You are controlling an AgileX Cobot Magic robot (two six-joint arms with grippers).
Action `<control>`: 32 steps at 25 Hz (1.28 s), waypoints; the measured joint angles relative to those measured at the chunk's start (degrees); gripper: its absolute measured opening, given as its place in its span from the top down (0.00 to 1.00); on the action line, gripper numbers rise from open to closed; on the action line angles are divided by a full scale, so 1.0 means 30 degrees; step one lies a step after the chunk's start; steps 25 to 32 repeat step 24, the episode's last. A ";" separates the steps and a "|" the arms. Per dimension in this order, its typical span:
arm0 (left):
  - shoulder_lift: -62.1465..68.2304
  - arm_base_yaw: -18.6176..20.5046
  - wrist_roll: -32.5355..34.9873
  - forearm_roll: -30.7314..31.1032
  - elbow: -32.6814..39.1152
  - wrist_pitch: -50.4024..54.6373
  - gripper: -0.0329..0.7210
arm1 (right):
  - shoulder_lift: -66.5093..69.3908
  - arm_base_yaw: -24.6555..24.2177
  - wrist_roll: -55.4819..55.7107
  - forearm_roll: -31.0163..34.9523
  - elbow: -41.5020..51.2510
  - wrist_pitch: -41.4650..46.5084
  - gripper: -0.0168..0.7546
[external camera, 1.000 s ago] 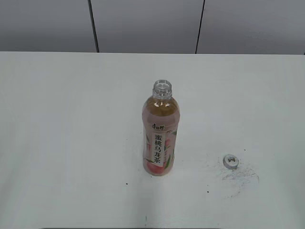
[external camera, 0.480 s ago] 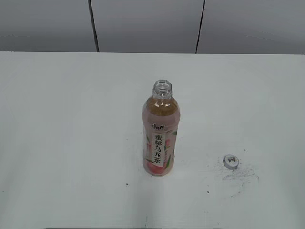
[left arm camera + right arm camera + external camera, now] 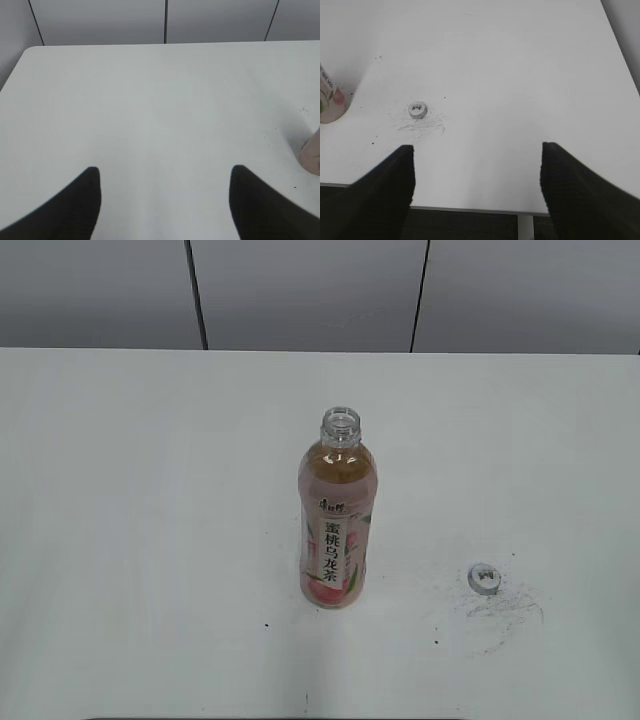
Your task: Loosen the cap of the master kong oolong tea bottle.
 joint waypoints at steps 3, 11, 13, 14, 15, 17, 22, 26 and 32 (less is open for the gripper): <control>0.0000 0.0000 0.0000 0.0000 0.0000 0.0000 0.32 | 0.0000 -0.0041 0.0000 0.0000 0.0000 0.0000 0.22; 0.0000 0.0000 0.0000 0.0000 0.0023 0.0000 0.36 | 0.0000 -0.0041 0.0000 0.0000 0.0000 0.0000 0.22; 0.0000 0.0000 0.0000 0.0000 0.0023 0.0000 0.38 | 0.0000 -0.0041 0.0000 0.0000 0.0000 0.0000 0.22; 0.0000 0.0000 0.0000 0.0000 0.0033 0.0000 0.38 | 0.0000 -0.0041 0.0000 0.0000 0.0000 0.0000 0.22; 0.0000 0.0000 0.0000 0.0000 0.0046 0.0000 0.38 | 0.0000 -0.0041 0.0000 0.0000 0.0000 0.0000 0.22; 0.0000 0.0000 0.0000 0.0000 0.0046 0.0000 0.39 | 0.0000 -0.0041 0.0000 0.0000 0.0000 0.0000 0.22; 0.0000 0.0000 0.0000 0.0000 0.0046 0.0000 0.40 | 0.0000 -0.0041 0.0015 0.0000 0.0000 0.0000 0.22; 0.0000 0.0000 0.0000 0.0000 0.0046 0.0000 0.40 | 0.0000 -0.0041 0.0015 0.0000 0.0000 0.0000 0.22; 0.0000 0.0000 0.0000 0.0000 0.0046 0.0000 0.40 | 0.0000 -0.0041 0.0015 0.0000 0.0000 0.0000 0.22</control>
